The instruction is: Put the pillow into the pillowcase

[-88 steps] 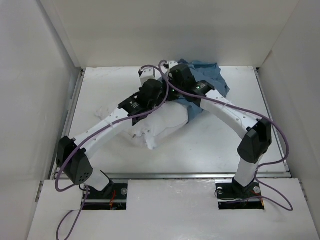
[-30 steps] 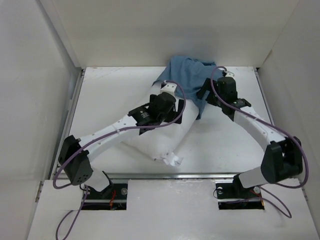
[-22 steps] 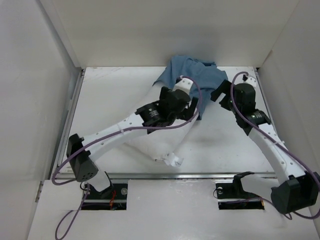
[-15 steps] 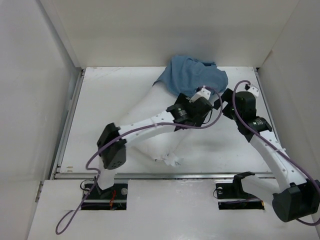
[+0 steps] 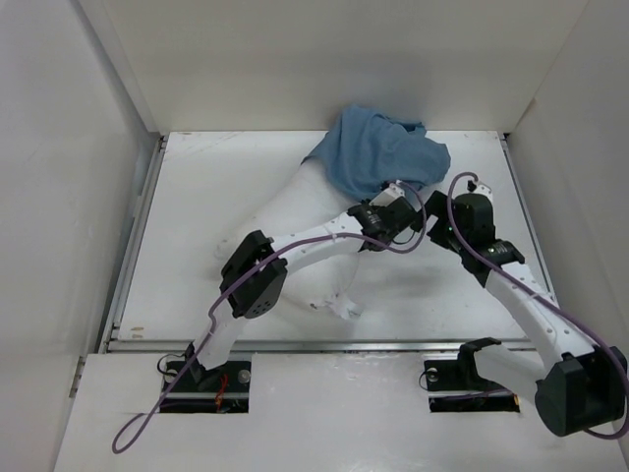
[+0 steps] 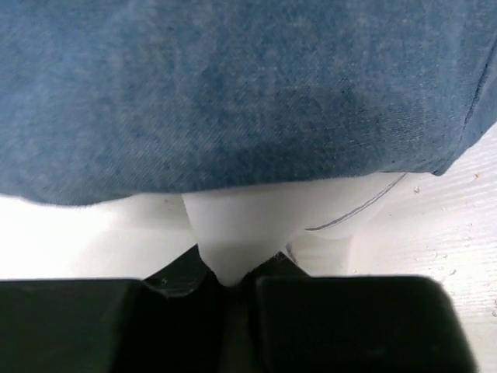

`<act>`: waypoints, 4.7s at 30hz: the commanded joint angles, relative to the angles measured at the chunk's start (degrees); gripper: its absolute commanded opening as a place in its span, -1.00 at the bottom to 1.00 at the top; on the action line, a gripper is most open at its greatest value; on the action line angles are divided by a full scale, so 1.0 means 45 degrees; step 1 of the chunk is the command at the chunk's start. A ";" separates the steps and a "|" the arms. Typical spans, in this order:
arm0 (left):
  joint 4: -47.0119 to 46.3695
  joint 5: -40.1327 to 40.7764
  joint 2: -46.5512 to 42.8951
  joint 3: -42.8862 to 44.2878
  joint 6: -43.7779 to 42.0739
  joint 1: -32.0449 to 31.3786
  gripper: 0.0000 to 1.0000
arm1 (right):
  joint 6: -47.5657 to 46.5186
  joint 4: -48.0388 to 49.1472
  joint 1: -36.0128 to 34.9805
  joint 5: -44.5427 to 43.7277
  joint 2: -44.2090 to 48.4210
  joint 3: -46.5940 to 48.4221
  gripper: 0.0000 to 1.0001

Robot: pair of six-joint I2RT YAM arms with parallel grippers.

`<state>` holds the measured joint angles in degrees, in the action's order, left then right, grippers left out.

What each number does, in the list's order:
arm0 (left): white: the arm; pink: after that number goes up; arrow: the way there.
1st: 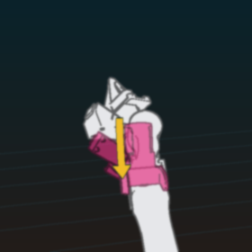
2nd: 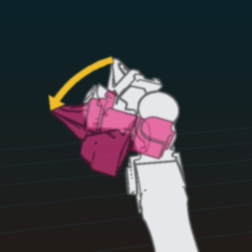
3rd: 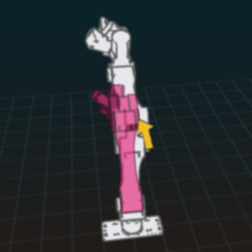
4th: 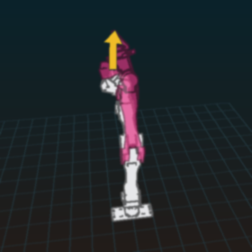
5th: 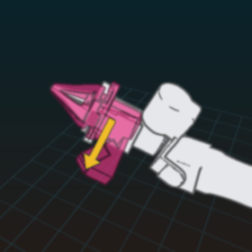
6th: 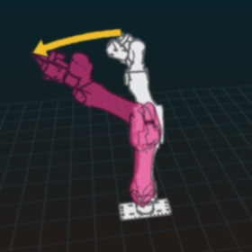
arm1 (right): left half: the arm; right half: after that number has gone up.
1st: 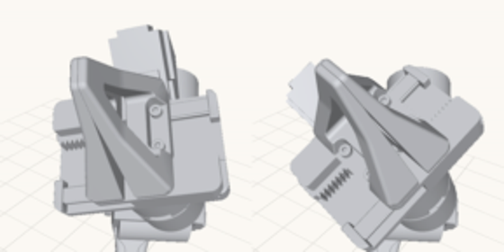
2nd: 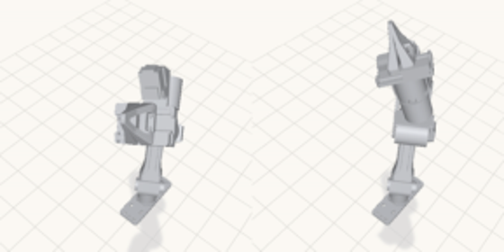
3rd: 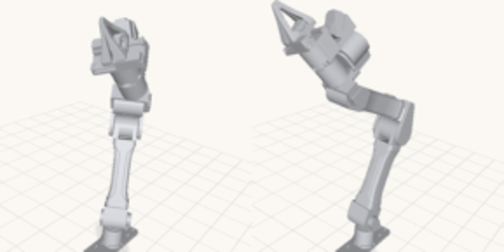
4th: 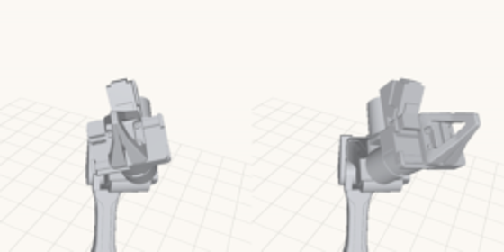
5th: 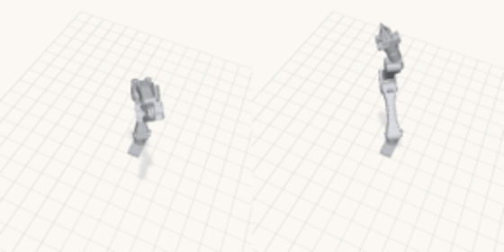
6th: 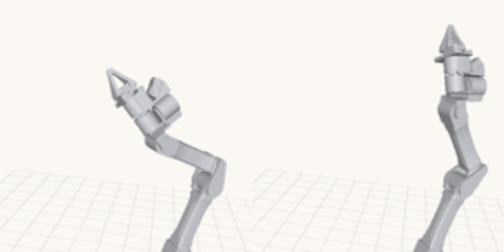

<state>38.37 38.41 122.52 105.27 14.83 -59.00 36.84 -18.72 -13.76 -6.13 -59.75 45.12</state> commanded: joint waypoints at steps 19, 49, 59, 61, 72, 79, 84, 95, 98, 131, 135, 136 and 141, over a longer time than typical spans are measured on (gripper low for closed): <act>-0.1398 0.0350 -0.3027 0.1606 -0.1089 0.0534 -1.00 | -0.0901 0.4785 -0.2878 -0.2343 -0.4138 -0.0498 0.97; -0.1378 -0.0255 -0.1191 0.5063 -0.1303 0.1041 -1.00 | -0.6642 0.8218 -0.7196 1.0211 -0.0575 -0.1121 -1.00; -0.1398 -0.1095 -0.1737 0.2779 -0.0094 0.0906 -1.00 | -0.6761 0.8631 -0.7079 0.7921 -0.0335 -0.1414 -0.99; -0.1552 -0.1250 -0.1854 0.2350 0.0025 0.0905 -1.00 | -0.6507 0.9041 -0.7079 0.8333 -0.0085 -0.1414 -0.96; 0.0611 -0.1019 -0.2907 0.0557 0.2403 0.0905 -0.42 | -0.4616 0.4641 -0.7079 0.4591 0.3781 -0.2039 0.58; 0.0166 -0.1328 -0.6539 -0.3524 0.3890 0.0788 0.15 | -0.3364 -0.0030 -0.7079 0.1637 0.4974 -0.0576 1.00; -0.0187 -0.1329 -0.8006 -0.4390 0.4281 0.0788 0.75 | -0.1861 -0.2400 -0.7079 -0.1947 0.5152 0.0654 1.00; -0.1356 0.0057 -0.9101 -0.4254 0.3171 0.1334 1.00 | 0.0582 -0.2559 -0.6944 -0.6313 0.1601 0.2256 1.00; -0.2957 -0.0353 -0.8596 -0.4371 0.2253 0.2834 1.00 | 0.0798 -0.1897 -0.6419 -0.5791 -0.0195 0.2549 1.00; -0.1452 -0.1366 -1.0799 -0.8606 0.6509 0.3498 0.91 | -0.5879 -0.1717 -0.4886 0.0151 -0.1236 0.5168 1.00; -0.2896 -0.2596 -1.0918 -1.0420 0.6218 0.4087 0.94 | -0.6642 -0.1856 -0.6452 -0.0003 -0.2147 0.5031 1.00; -0.3095 -0.2599 -1.0918 -1.0638 0.6216 0.4088 0.94 | -0.6644 -0.1991 -0.6918 -0.0217 -0.2539 0.5166 1.00; -0.3917 -0.2599 -0.9925 -1.1382 0.6099 0.4439 0.99 | -0.6761 -0.2734 -0.8269 -0.2325 -0.5371 0.6262 1.00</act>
<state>24.56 27.18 76.40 55.13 42.30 -39.90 8.51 -26.87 -48.07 -10.24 -79.48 71.13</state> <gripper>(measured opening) 0.993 0.999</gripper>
